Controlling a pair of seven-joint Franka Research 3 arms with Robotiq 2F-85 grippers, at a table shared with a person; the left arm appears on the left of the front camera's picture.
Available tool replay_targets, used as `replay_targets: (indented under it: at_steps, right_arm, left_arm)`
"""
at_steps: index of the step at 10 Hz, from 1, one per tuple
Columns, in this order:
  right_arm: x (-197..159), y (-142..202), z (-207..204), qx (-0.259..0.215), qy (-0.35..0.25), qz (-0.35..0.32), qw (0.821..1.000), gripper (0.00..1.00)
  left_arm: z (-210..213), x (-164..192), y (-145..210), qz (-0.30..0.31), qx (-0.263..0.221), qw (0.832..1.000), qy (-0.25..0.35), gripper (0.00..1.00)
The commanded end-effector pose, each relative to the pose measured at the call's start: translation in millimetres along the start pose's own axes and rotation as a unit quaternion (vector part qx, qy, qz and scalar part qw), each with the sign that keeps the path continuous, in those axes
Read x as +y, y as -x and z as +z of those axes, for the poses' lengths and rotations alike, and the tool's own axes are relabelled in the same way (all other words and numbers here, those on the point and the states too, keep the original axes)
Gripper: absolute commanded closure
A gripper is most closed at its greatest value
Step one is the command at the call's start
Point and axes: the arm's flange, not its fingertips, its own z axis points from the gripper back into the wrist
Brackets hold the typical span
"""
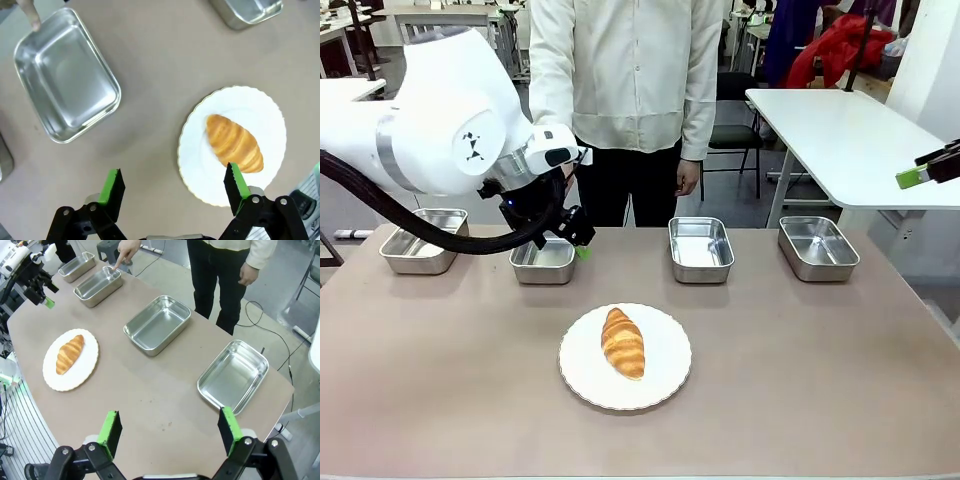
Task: Place the bread in the container.
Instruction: Place the Butter Roll into the Airtight Container indicated by the human.
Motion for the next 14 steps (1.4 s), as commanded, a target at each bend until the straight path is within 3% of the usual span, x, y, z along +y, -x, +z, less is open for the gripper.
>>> replay_targets:
  at_steps: [1, 5, 6, 9, 11, 14]
  right_arm:
    - [-0.9, 1.4, -0.3, -0.011, -0.007, 0.004, 1.0, 0.0]
    - [-0.9, 1.4, -0.3, -0.011, -0.007, 0.004, 1.0, 0.0]
    - [-0.9, 1.4, -0.3, -0.011, -0.007, 0.004, 1.0, 0.0]
    - [-0.9, 1.4, -0.3, -0.011, -0.007, 0.004, 1.0, 0.0]
    - [-0.9, 1.4, -0.3, -0.011, -0.007, 0.004, 1.0, 0.0]
    - [-0.9, 1.4, -0.3, -0.011, -0.007, 0.004, 1.0, 0.0]
  left_arm:
    - [20.5, 9.2, 12.2, -0.018, -0.023, 0.999, 0.019, 0.0]
    - [23.7, 5.1, 1.1, -0.012, -0.022, 1.0, 0.008, 0.0]
    - [11.6, -12.7, -2.8, 0.0, -0.022, 1.0, 0.007, 0.0]
    - [-17.1, -46.3, -7.0, 0.1, 0.01, 0.995, 0.007, 0.0]
    - [-37.5, -70.6, -3.7, 0.195, 0.019, 0.981, 0.012, 0.0]
    - [-53.6, -104.3, 20.7, 0.261, 0.049, 0.964, 0.01, 0.0]
